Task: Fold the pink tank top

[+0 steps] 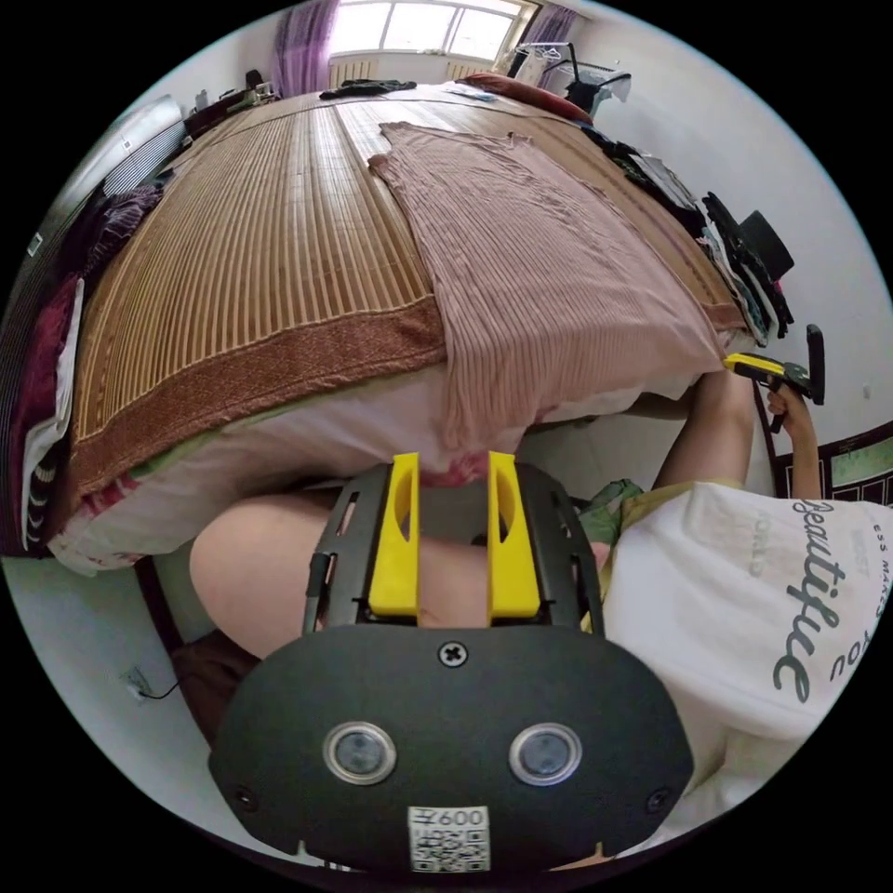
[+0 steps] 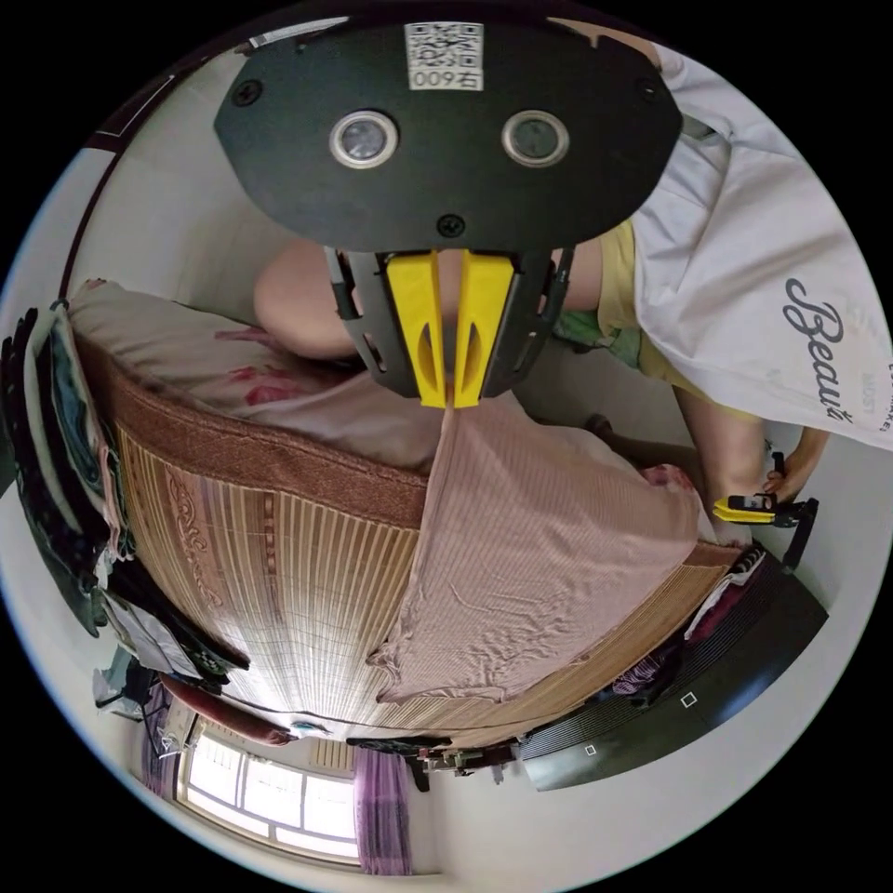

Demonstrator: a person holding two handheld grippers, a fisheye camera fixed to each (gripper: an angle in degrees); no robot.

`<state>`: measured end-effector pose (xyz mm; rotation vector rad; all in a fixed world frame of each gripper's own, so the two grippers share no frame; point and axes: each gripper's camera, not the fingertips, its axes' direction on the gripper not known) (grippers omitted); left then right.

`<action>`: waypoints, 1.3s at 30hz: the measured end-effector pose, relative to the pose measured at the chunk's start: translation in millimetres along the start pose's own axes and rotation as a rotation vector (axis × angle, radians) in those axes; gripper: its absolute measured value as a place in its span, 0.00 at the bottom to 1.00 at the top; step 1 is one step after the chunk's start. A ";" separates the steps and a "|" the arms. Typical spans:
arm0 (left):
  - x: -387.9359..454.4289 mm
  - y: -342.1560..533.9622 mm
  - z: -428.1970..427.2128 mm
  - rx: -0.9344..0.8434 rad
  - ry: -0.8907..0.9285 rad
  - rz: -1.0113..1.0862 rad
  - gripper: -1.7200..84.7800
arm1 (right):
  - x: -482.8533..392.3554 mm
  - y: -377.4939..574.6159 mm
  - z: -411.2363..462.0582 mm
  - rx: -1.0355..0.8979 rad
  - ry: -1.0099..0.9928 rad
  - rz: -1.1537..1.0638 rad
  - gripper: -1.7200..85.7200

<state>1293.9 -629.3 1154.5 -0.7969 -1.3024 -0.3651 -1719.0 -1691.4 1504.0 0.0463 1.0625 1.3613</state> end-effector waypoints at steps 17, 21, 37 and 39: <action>76.8 -48.9 31.9 -0.185 -0.062 0.087 0.10 | -28.2 -13.6 16.9 -0.037 0.014 -0.023 0.01; 87.7 -49.5 19.1 -0.112 -0.068 0.053 0.07 | -32.9 -14.1 11.5 -0.020 0.030 -0.036 0.01; 138.5 -43.4 -78.0 -0.038 0.185 0.035 0.05 | -9.0 -23.9 -22.1 -0.001 -0.025 -0.012 0.01; 145.8 -41.6 -99.2 -0.001 0.188 0.046 0.05 | -3.0 -21.2 -35.1 -0.004 -0.034 -0.019 0.01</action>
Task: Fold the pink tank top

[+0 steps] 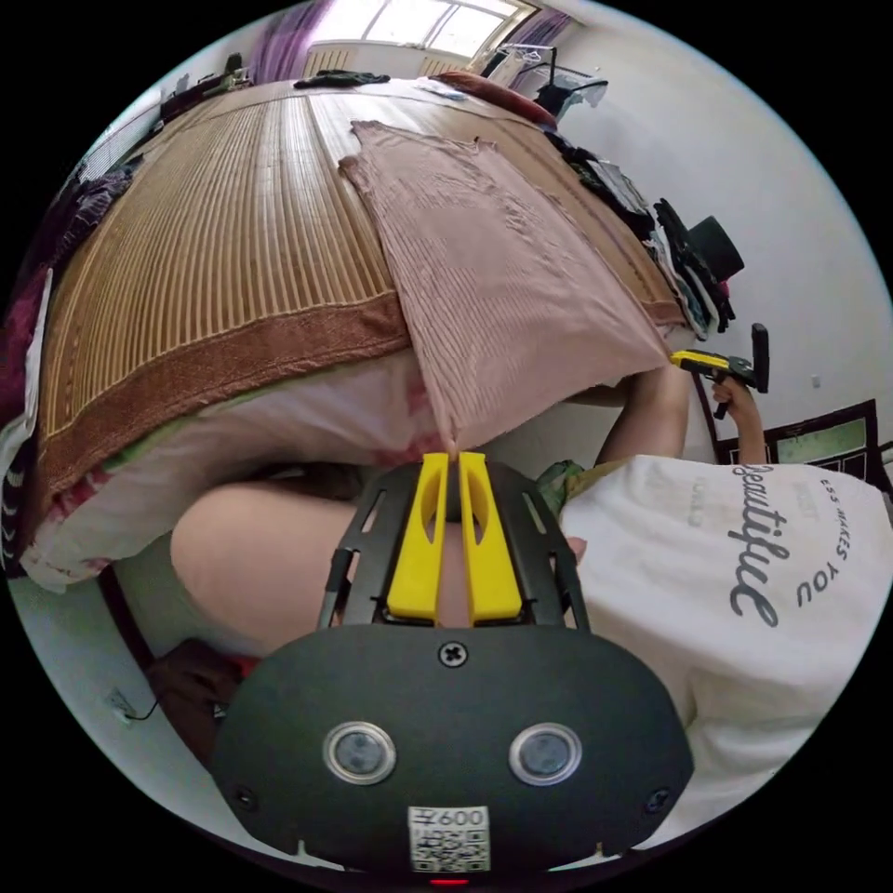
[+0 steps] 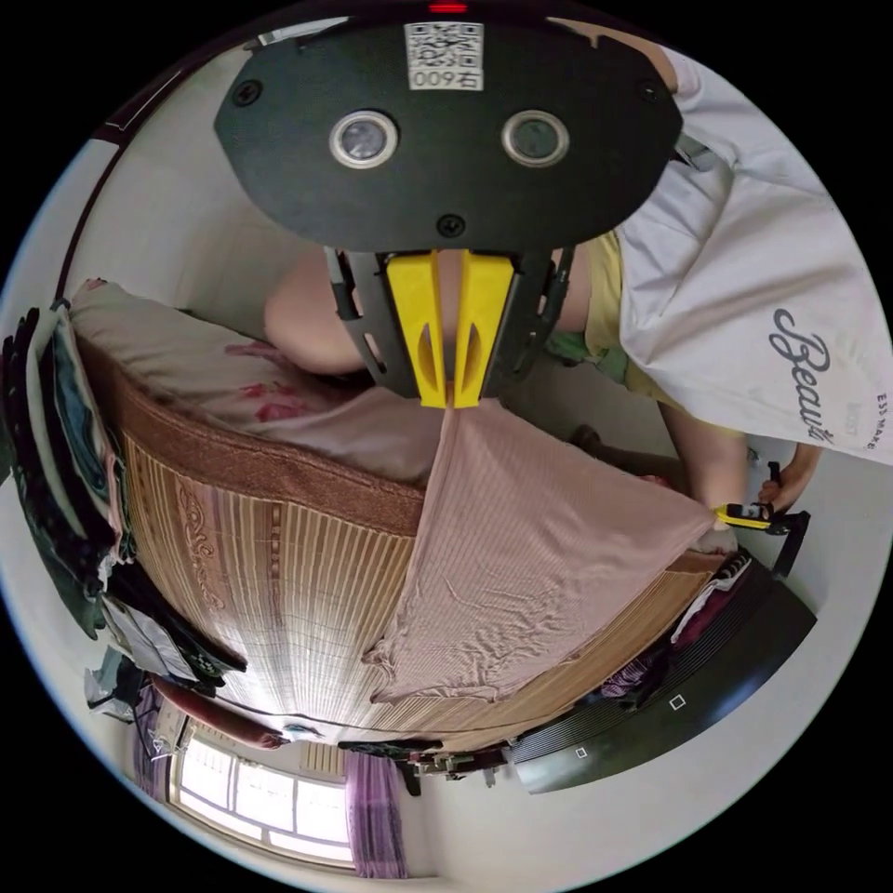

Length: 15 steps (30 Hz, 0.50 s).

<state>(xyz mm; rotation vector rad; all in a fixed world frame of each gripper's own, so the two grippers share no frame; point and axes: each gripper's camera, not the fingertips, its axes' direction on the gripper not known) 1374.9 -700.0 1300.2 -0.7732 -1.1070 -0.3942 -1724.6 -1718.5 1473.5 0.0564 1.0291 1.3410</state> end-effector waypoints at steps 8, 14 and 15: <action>50.3 19.3 -135.3 0.217 0.169 0.012 0.04 | 43.7 33.0 -139.4 0.165 -0.196 0.079 0.01; 100.2 6.8 -213.1 0.391 0.085 0.179 0.04 | 62.9 28.3 -230.7 0.491 -0.192 -0.012 0.01; 101.6 1.2 -216.6 0.403 0.062 0.189 0.04 | 68.8 23.6 -234.4 0.519 -0.166 0.001 0.01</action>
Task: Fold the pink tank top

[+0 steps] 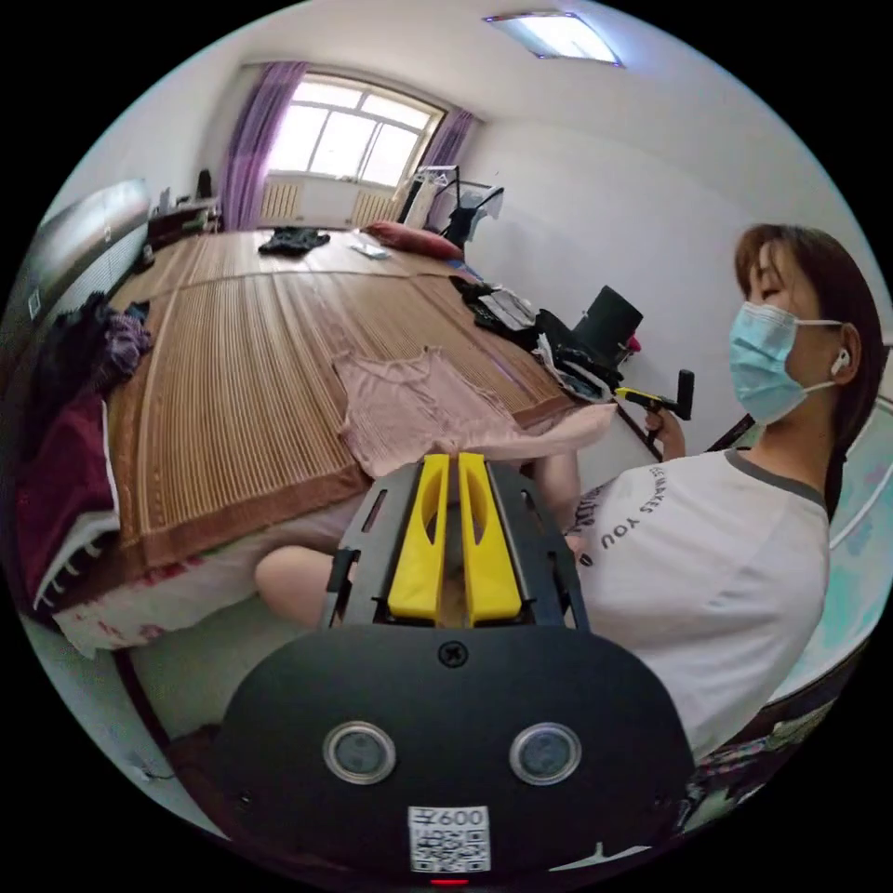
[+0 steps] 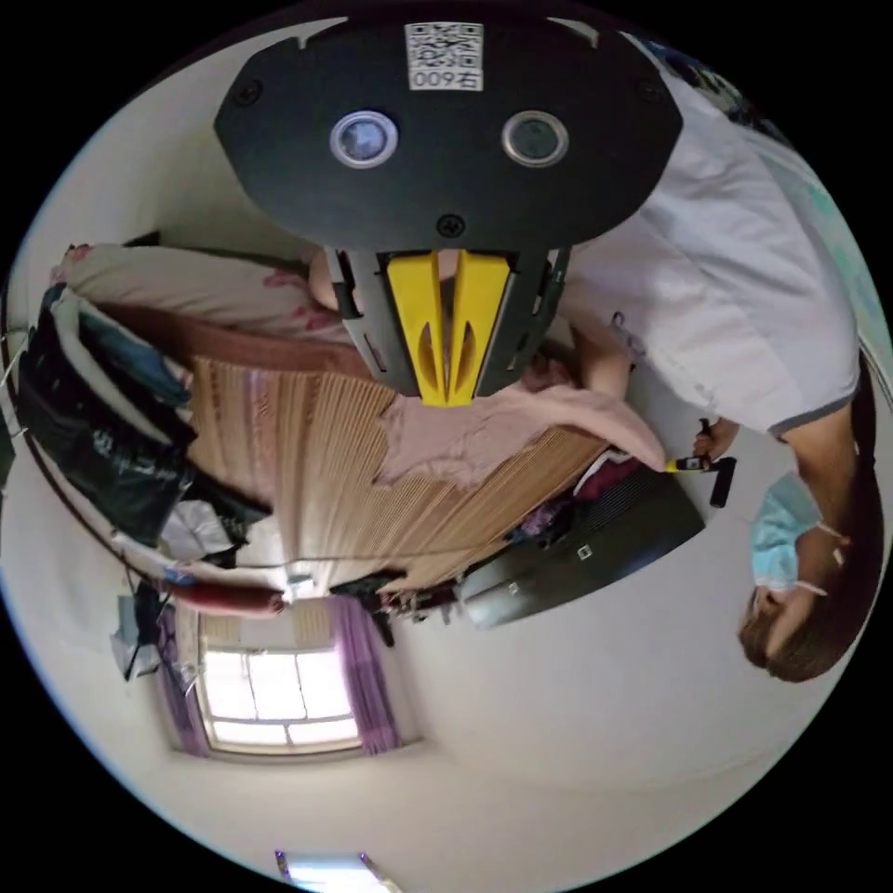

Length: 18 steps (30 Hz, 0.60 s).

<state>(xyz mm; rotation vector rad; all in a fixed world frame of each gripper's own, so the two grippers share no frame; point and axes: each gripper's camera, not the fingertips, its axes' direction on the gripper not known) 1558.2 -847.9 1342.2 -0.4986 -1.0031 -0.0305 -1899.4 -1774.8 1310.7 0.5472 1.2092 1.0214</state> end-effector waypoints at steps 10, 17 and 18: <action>-61.5 -72.5 123.1 -0.179 0.145 0.026 0.04 | 45.0 -27.5 180.9 -0.104 -0.106 -0.023 0.01; -90.9 -56.9 146.0 -0.201 0.214 -0.043 0.04 | 23.0 16.4 328.2 -0.395 0.041 -0.112 0.01; -92.6 -54.6 148.2 -0.210 0.215 -0.047 0.04 | 27.0 14.6 333.0 -0.388 0.030 -0.102 0.01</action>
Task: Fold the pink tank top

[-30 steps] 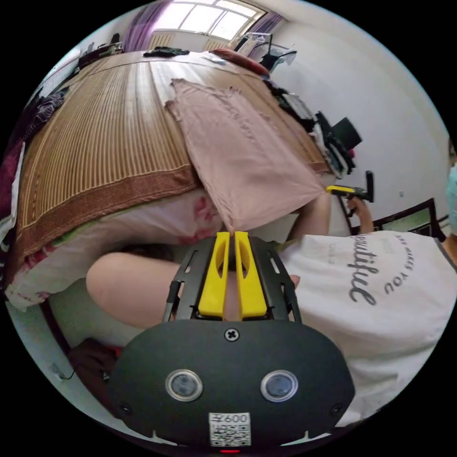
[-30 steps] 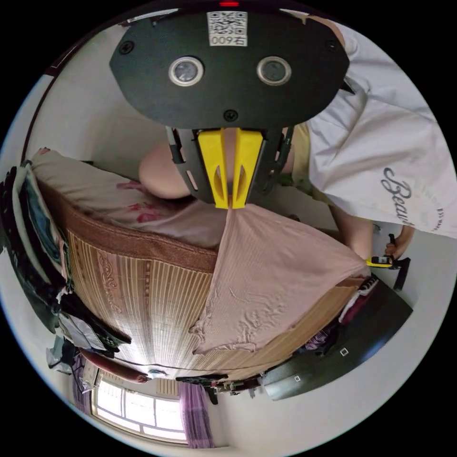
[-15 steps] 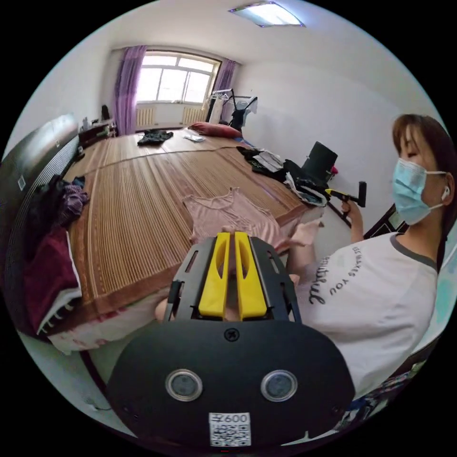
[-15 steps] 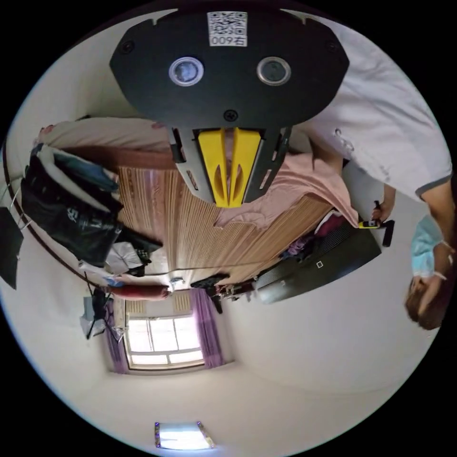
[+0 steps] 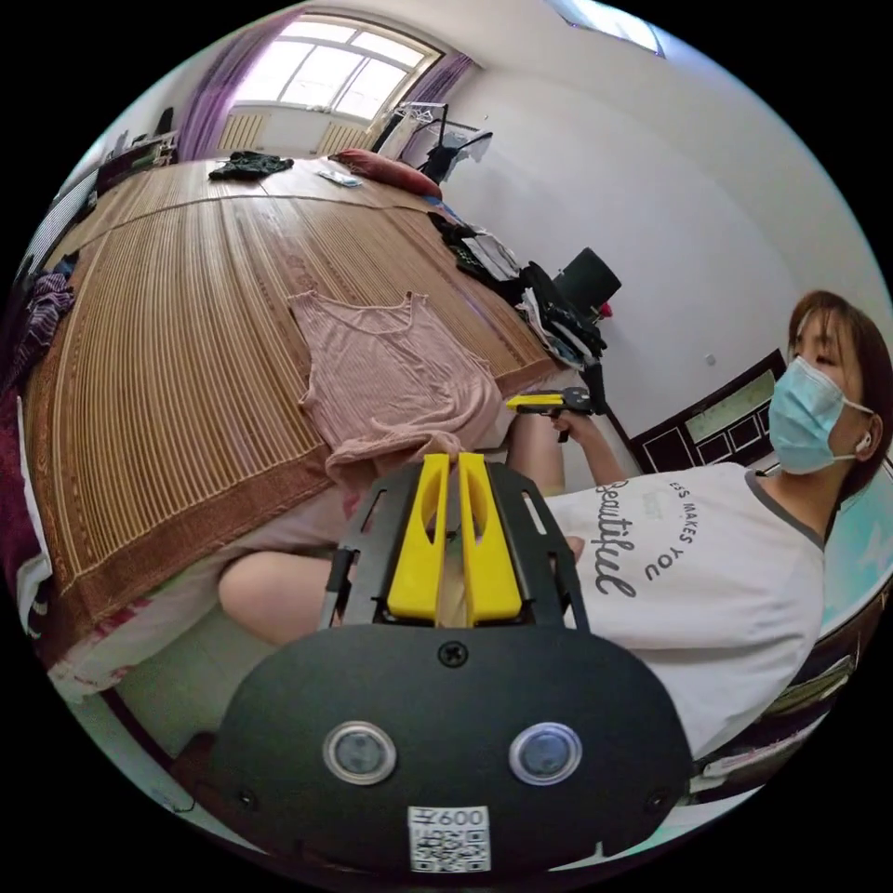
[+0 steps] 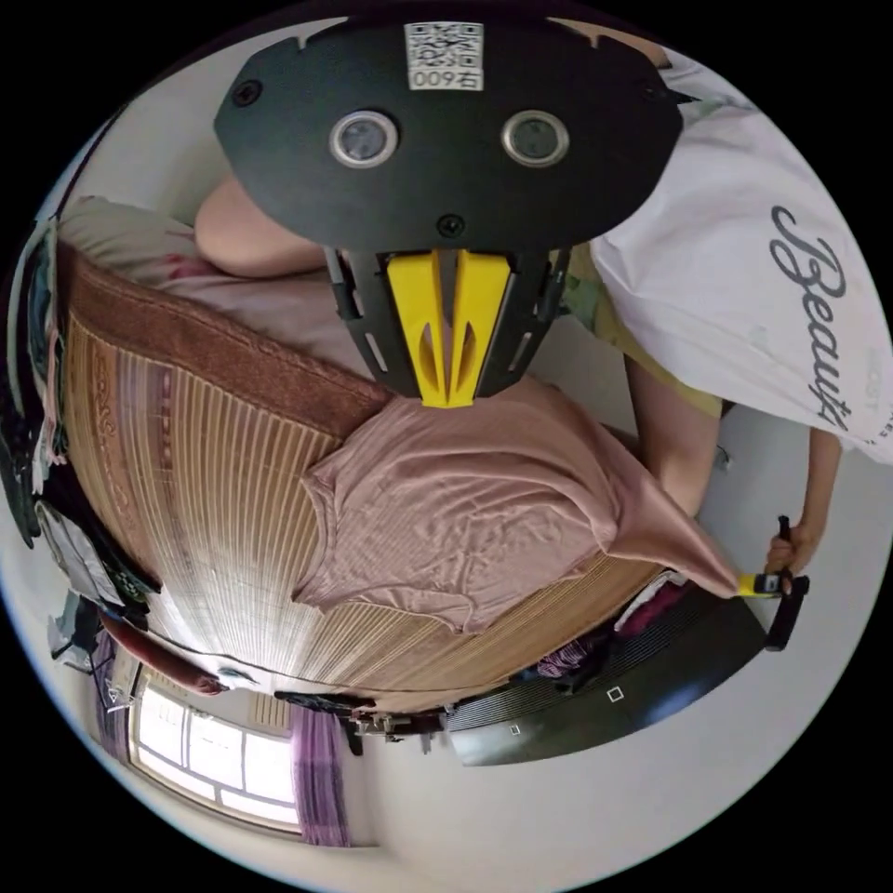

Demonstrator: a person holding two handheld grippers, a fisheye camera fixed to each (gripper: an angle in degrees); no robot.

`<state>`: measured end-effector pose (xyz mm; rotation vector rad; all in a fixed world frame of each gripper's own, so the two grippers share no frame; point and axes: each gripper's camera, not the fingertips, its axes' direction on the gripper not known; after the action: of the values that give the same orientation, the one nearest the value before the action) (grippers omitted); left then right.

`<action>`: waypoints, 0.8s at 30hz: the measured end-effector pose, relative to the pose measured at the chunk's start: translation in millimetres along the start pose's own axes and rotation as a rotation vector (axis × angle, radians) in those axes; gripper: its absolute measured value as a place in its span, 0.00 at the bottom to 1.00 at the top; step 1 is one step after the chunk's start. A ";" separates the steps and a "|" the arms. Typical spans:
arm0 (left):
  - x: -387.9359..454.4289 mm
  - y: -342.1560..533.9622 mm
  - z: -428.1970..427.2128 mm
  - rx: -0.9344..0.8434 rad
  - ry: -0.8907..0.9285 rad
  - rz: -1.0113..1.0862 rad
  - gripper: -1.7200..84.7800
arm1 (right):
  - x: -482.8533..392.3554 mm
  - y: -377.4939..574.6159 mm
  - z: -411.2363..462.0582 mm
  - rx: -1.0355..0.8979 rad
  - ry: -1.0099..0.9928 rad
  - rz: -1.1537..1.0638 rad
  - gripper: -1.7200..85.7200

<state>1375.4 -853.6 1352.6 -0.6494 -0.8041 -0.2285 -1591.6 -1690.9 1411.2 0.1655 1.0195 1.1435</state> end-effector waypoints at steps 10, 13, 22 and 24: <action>-56.5 -20.6 -8.4 0.028 -0.449 -0.058 0.03 | 99.6 -126.7 31.7 0.135 0.097 -0.017 0.01; -93.7 -100.1 51.3 0.160 -0.515 0.192 0.03 | 129.9 -197.5 82.4 0.089 0.213 -0.083 0.01; -316.0 -235.4 271.8 -0.050 -0.482 0.337 0.03 | 272.0 -282.4 218.0 -0.029 0.154 -0.282 0.01; -355.5 -257.5 272.2 -0.053 -0.438 0.337 0.03 | 297.0 -302.2 230.3 -0.023 0.137 -0.317 0.01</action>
<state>861.5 -904.7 1349.3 -0.8883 -1.0922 0.2086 -1205.9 -1502.5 1191.3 -0.0924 1.1091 0.8853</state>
